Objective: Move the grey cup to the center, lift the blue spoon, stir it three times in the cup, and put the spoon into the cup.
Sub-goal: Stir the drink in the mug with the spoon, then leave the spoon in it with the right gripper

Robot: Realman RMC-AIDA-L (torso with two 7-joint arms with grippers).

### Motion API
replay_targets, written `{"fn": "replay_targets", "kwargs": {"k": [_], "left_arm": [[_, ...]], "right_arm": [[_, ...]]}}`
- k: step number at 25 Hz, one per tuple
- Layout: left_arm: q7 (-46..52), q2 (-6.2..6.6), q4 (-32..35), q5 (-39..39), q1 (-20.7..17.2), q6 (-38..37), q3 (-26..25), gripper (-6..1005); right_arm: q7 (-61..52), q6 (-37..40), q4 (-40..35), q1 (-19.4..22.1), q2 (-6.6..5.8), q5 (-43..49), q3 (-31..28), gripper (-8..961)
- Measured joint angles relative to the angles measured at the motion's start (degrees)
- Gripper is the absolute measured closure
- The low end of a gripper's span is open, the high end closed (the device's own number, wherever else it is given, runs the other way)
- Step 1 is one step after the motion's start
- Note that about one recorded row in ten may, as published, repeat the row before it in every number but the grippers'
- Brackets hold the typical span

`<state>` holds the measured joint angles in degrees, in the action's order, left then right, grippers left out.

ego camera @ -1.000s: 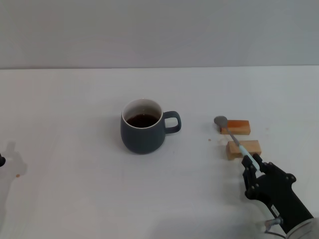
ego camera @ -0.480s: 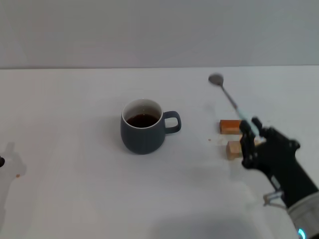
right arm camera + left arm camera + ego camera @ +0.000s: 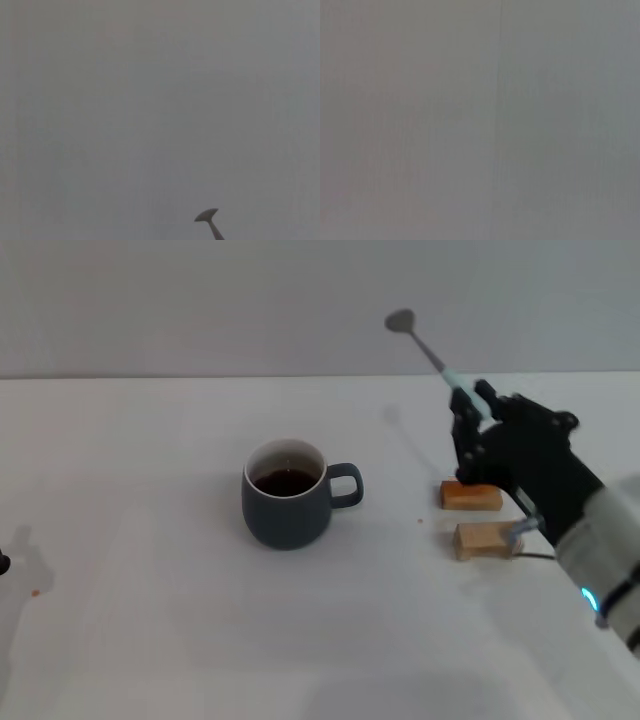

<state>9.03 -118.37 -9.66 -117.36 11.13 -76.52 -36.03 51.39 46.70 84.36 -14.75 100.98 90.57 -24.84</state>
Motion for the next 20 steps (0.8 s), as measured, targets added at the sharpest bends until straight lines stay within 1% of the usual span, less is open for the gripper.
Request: {"fn": "replay_targets", "kwargs": {"k": [1,2,4,7,9,10,11,12,13,14,16,17,18,19,20], "left_arm": [[-0.02,0.03,0.01,0.06,0.03,-0.01,0.00,1001],[-0.04,0.02,-0.01,0.06,0.05,-0.02,0.00,1001],[-0.05,0.03,0.00,0.09,0.09,-0.09,0.00,1001],[-0.06,0.05,-0.02,0.15,0.02,-0.34,-0.06,1001],[-0.07,0.06,-0.01,0.16,-0.02,-0.41,-0.08,1001],[-0.07,0.06,-0.01,0.17,-0.04,-0.48,-0.09,1001],[-0.07,0.06,-0.01,0.17,-0.04,-0.48,-0.09,1001],[-0.07,0.06,-0.01,0.17,-0.04,-0.48,-0.09,1001],[-0.07,0.08,0.31,0.20,-0.08,-0.60,-0.10,1001],[-0.07,0.08,0.31,0.20,-0.08,-0.60,-0.10,1001],[-0.07,0.08,0.60,0.20,-0.01,-0.64,-0.10,1001],[-0.07,0.08,0.60,0.20,-0.01,-0.64,-0.10,1001],[-0.07,0.08,0.60,0.20,-0.01,-0.64,-0.10,1001],[-0.07,0.08,0.79,0.22,0.13,-0.72,-0.10,1001],[-0.07,0.08,0.80,0.22,0.15,-0.74,-0.10,1001]], "right_arm": [[3.62,-4.59,2.37,1.85,0.77,-0.05,-3.61,794],[7.19,-9.61,4.53,3.88,1.85,-0.06,-7.58,794],[13.09,-19.26,8.02,7.85,4.48,-0.08,-14.69,794],[20.36,-35.03,12.38,14.08,9.77,0.29,-24.57,794],[21.64,-43.53,14.12,16.97,12.91,1.90,-29.69,794],[20.94,-51.08,15.19,18.60,15.87,4.79,-34.63,794],[20.94,-51.08,15.19,18.60,15.87,4.79,-34.63,794],[19.38,-55.44,15.49,18.78,17.56,7.92,-37.24,794],[19.38,-55.44,15.49,18.78,17.56,7.92,-37.24,794],[18.25,-56.09,15.48,18.15,17.80,9.71,-37.73,794],[17.01,-56.04,15.05,16.98,17.86,12.11,-37.89,794],[16.87,-54.09,13.61,15.29,17.87,13.73,-37.53,794],[16.87,-54.09,13.61,15.29,17.87,13.73,-37.53,794],[16.88,-51.49,11.69,13.47,17.86,15.05,-37.01,794],[16.88,-51.49,11.69,13.47,17.86,15.05,-37.01,794]]}}
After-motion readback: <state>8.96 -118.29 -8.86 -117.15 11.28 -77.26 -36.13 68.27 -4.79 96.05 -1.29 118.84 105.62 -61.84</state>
